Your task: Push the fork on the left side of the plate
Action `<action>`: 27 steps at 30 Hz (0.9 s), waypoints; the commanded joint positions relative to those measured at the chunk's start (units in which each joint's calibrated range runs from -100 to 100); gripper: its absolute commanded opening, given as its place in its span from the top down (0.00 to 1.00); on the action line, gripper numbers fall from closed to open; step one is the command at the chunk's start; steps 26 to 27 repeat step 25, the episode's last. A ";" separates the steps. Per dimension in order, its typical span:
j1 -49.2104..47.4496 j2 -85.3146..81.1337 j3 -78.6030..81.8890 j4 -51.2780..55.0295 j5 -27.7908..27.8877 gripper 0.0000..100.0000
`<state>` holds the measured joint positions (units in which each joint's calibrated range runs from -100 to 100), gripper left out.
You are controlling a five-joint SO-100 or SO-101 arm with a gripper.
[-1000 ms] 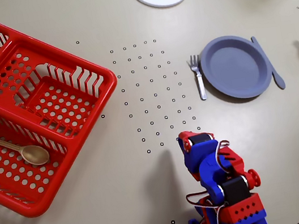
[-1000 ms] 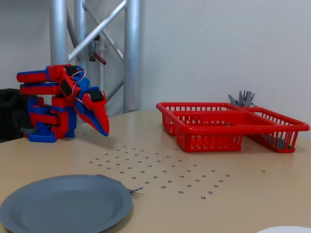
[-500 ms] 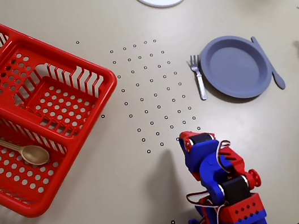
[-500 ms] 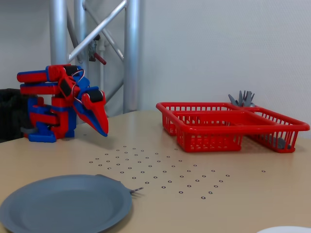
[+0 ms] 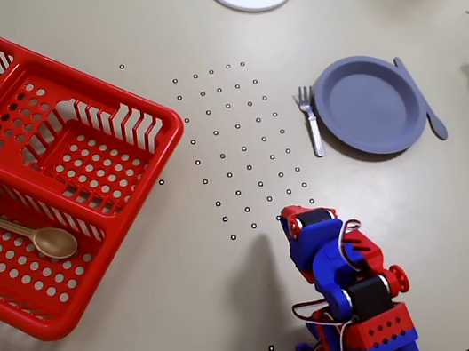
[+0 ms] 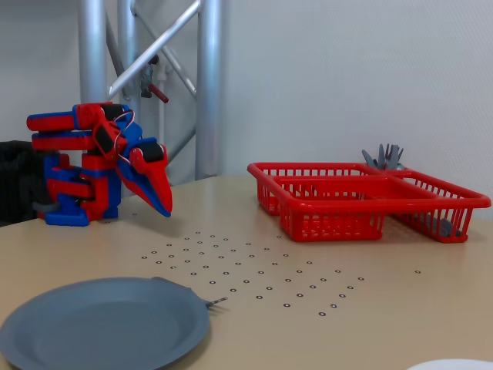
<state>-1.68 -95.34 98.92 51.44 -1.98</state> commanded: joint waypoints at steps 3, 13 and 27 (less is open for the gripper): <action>-0.25 -0.51 0.99 0.03 0.44 1.00; -0.47 -0.51 0.99 0.03 0.73 1.00; -0.90 -0.51 0.99 0.03 1.17 1.00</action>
